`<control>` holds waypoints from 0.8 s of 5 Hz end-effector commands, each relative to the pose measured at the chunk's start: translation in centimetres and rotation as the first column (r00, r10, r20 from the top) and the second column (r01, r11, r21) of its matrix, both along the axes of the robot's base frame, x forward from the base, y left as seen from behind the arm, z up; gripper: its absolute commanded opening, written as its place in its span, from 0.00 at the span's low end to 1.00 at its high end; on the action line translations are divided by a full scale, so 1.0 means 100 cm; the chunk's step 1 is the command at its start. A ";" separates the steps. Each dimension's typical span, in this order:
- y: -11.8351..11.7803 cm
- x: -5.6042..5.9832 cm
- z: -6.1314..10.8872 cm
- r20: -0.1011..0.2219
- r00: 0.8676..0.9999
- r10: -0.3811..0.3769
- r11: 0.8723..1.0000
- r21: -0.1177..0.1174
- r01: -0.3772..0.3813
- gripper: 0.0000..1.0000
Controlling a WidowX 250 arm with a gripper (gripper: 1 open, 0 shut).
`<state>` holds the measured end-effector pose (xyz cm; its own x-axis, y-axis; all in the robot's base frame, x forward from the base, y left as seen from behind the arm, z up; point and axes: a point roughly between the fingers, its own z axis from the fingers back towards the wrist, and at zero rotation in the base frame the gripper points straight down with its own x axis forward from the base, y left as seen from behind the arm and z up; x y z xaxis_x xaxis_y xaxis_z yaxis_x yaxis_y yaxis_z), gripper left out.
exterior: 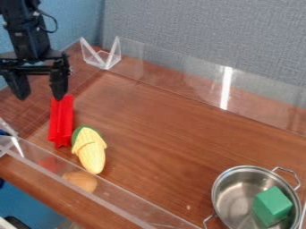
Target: Put the red object to the right side of the table
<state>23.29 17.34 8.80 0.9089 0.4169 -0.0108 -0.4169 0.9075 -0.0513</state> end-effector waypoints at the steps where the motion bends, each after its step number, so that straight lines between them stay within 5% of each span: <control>1: -0.004 0.004 0.000 0.015 1.000 -0.027 1.000 0.014 0.027 1.00; 3: -0.013 -0.003 -0.007 0.023 0.995 -0.096 0.995 0.009 0.096 1.00; 4: -0.022 0.005 -0.009 0.034 0.997 -0.072 0.997 0.011 0.072 1.00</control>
<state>23.47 14.79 6.64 0.9385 0.3446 -0.0208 -0.3452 0.9359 -0.0699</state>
